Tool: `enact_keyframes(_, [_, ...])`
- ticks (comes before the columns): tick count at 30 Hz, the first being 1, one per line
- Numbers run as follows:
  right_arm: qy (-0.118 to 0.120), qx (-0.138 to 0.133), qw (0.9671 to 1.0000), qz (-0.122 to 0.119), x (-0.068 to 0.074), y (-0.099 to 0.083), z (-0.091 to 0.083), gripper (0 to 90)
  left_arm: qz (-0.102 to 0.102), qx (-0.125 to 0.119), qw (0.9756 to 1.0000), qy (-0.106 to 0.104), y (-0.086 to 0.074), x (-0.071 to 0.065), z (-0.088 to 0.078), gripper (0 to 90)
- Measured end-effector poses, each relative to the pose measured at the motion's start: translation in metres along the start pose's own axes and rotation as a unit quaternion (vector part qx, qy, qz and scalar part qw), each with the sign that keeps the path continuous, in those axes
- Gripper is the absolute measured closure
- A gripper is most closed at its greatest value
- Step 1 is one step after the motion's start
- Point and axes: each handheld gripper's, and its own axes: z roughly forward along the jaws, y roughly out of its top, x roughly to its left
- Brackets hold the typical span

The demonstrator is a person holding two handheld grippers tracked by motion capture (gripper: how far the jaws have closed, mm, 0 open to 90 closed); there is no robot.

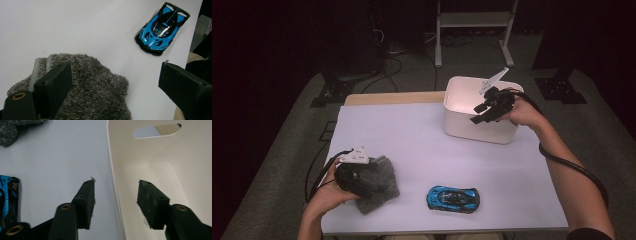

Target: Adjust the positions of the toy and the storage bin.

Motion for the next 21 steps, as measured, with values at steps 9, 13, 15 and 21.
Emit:
enact_keyframes(9, [-0.009, 0.023, 0.9997, 0.003, -0.003, 0.002, 0.008, 72.7, -0.003, 0.000, 1.0000, -0.006, -0.001, -0.001, 0.000, 11.8])
enact_keyframes(13, [-0.004, 0.029, 0.9996, -0.001, -0.002, 0.003, 0.011, 78.7, -0.002, 0.001, 1.0000, -0.006, -0.001, -0.001, 0.000, 11.8])
enact_keyframes(15, [0.003, 0.030, 0.9996, 0.002, -0.001, 0.003, 0.011, 82.8, -0.002, 0.001, 1.0000, -0.007, -0.001, -0.001, 0.001, 11.8])
enact_keyframes(21, [0.000, 0.031, 0.9995, -0.004, 0.002, 0.004, 0.012, 84.4, -0.002, 0.001, 1.0000, -0.006, -0.001, -0.002, 0.000, 11.8])
